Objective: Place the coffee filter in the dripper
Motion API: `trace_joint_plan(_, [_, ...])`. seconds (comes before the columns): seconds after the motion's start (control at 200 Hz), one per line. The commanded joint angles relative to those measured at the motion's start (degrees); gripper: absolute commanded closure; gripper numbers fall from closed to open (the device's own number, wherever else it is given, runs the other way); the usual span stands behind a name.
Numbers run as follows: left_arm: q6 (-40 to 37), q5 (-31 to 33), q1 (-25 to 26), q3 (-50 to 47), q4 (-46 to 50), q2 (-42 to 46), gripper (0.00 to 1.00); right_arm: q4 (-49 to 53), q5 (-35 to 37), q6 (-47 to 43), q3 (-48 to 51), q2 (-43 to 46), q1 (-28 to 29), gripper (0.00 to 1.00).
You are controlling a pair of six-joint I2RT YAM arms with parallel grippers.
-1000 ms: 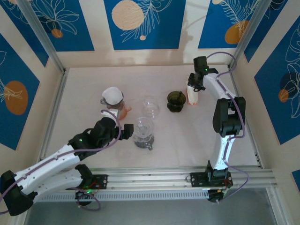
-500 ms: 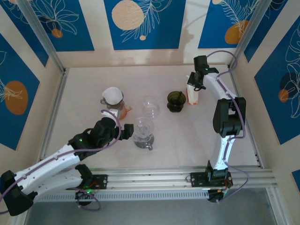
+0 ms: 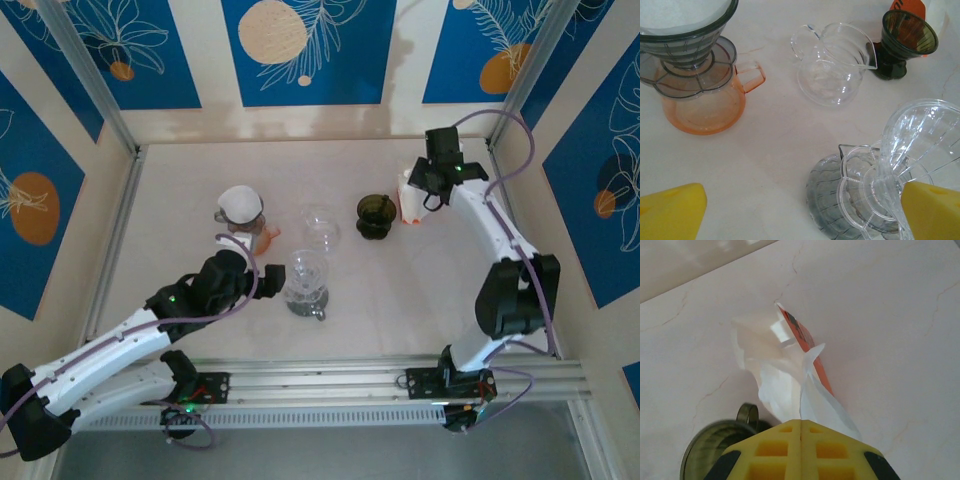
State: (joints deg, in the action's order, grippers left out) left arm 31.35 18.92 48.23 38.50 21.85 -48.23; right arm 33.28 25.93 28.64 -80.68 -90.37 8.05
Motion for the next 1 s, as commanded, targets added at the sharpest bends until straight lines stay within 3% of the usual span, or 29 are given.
trace_joint_plan(0.0, [0.11, -1.02, -0.55, 0.63, -0.75, 0.51, 0.0, -2.11, -0.85, 0.5, 3.44, 7.76, 1.74, 1.0])
trace_joint_plan(0.105, [0.07, -1.21, -0.56, 1.54, 0.25, 0.59, 0.0, -1.36, -3.24, -0.03, 6.42, 13.52, 5.06, 1.0])
trace_joint_plan(0.355, [0.37, -0.57, -0.59, 2.13, 2.65, 2.83, 0.0, 2.2, -18.57, -4.15, 11.47, 26.55, 13.95, 1.0])
trace_joint_plan(0.49, [0.22, 0.29, -0.54, 2.09, 3.44, 3.71, 0.0, 8.5, -28.99, -6.84, 8.46, 29.18, 20.09, 1.0])
trace_joint_plan(0.59, [0.1, 0.82, -0.65, 2.45, 4.12, 3.87, 0.0, 13.03, -32.79, -7.98, 5.63, 29.5, 26.51, 1.0])
trace_joint_plan(0.805, [-0.07, 1.28, -0.64, 2.56, 4.65, 4.49, 0.0, 22.26, -33.12, -8.44, -1.0, 24.65, 36.23, 1.0])
trace_joint_plan(0.995, [-1.23, 1.28, -0.7, 4.06, 5.73, 5.23, 0.0, 28.14, -31.0, -7.64, -7.47, 16.96, 38.94, 1.0])
